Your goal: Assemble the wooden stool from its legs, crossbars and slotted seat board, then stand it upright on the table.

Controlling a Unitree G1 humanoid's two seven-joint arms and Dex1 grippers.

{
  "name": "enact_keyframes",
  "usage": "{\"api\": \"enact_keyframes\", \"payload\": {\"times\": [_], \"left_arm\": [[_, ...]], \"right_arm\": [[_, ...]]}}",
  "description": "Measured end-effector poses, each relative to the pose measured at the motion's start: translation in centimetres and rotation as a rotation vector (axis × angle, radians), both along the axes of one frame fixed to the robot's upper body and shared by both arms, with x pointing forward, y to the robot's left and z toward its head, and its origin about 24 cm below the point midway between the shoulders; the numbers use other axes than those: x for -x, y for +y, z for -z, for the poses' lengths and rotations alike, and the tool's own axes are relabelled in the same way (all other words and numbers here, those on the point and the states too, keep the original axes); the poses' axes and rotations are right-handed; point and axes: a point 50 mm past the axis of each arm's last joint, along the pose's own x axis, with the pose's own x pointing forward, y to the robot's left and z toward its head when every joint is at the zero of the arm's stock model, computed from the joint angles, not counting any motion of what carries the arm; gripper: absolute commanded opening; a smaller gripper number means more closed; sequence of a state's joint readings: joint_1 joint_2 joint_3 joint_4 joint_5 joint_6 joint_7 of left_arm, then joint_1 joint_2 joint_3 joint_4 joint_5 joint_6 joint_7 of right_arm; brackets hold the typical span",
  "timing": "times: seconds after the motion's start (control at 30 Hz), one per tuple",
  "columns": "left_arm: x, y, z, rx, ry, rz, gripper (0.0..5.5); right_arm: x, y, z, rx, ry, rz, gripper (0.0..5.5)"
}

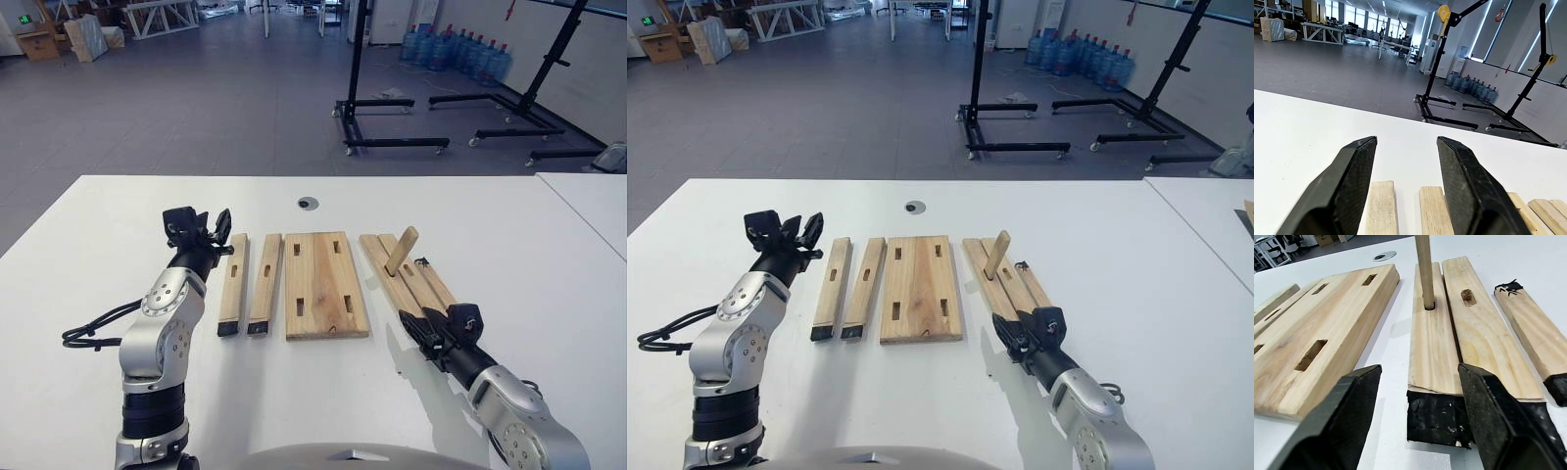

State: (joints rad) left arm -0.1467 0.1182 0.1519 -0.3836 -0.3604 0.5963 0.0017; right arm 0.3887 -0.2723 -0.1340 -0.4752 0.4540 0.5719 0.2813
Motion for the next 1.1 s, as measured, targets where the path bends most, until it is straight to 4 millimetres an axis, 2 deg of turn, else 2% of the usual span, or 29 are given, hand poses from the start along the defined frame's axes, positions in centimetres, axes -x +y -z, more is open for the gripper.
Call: {"api": "enact_keyframes", "payload": {"times": [0.2,0.3,0.5,0.67,0.8,1.0,1.1], "left_arm": [[0.0,-0.2,0.1,-0.001,0.003,0.008,2.26],[0.0,-0.3,0.1,-0.002,0.003,0.01,2.26],[0.0,-0.4,0.1,-0.011,0.006,0.013,2.26],[-0.1,-0.4,0.2,-0.011,0.008,0.013,2.26],[-0.1,-0.6,0.2,-0.013,0.007,0.024,2.26],[-0.2,-0.7,0.1,0.01,0.016,0.036,2.26],[-1.0,-1.8,-1.7,0.125,-0.019,0.162,2.26]], "right_arm": [[-0.1,0.2,0.8,0.034,0.092,-0.046,2.87],[-0.5,-0.1,0.8,0.077,0.095,-0.046,2.87],[-1.8,0.7,0.4,0.116,0.067,-0.043,2.87],[-2.6,1.0,0.9,0.18,0.099,-0.037,2.06],[-3.0,0.9,0.8,0.216,0.111,-0.034,2.06],[-3.5,0.4,0.7,0.298,0.029,-0.053,2.06],[-5.1,0.4,-1.6,0.325,-0.186,-0.047,2.06]]}}
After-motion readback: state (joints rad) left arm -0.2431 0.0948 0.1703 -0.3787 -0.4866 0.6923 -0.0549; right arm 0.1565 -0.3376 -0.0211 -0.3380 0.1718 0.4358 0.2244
